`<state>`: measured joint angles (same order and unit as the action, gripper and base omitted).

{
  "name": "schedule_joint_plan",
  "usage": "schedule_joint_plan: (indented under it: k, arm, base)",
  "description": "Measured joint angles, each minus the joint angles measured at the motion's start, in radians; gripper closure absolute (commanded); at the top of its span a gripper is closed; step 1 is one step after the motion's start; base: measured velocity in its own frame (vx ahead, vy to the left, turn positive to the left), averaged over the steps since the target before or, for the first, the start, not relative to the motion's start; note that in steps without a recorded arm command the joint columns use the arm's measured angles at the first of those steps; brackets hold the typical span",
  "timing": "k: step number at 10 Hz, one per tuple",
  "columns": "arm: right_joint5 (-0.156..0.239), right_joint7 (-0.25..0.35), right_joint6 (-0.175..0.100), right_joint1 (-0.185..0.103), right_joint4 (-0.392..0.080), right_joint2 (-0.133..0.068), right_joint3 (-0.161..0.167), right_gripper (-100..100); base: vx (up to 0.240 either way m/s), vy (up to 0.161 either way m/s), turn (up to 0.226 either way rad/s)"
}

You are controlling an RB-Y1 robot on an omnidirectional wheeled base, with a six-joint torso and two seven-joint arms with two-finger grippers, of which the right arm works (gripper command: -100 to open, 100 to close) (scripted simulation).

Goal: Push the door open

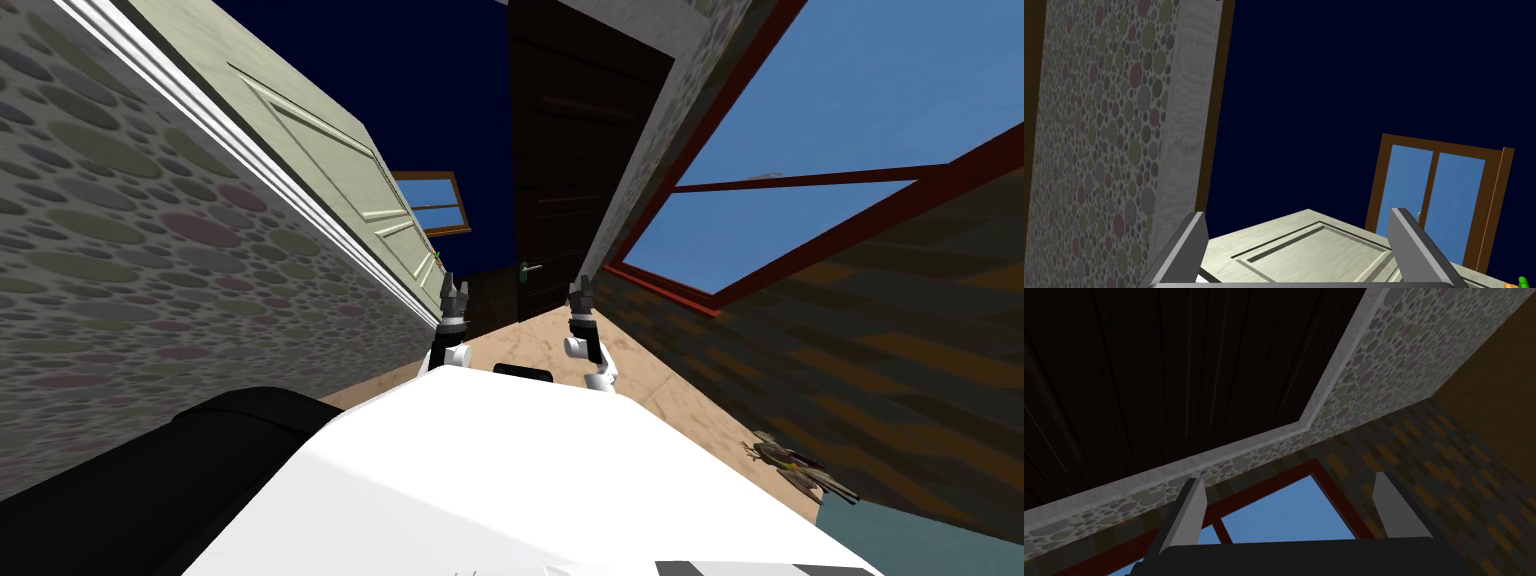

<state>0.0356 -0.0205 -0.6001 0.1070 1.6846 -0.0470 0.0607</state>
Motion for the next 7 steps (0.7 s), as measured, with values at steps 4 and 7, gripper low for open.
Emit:
schedule_joint_plan:
  k: [4,7]
  arm:
    - [0.001,0.005,0.009,-0.065,-0.111,0.003,0.008,-100]
    - [0.003,0.01,0.014,-0.128,-0.206,0.004,0.012,-100]
  base:
    - [0.045,-0.049,0.051]
    - [0.039,-0.042,0.053]
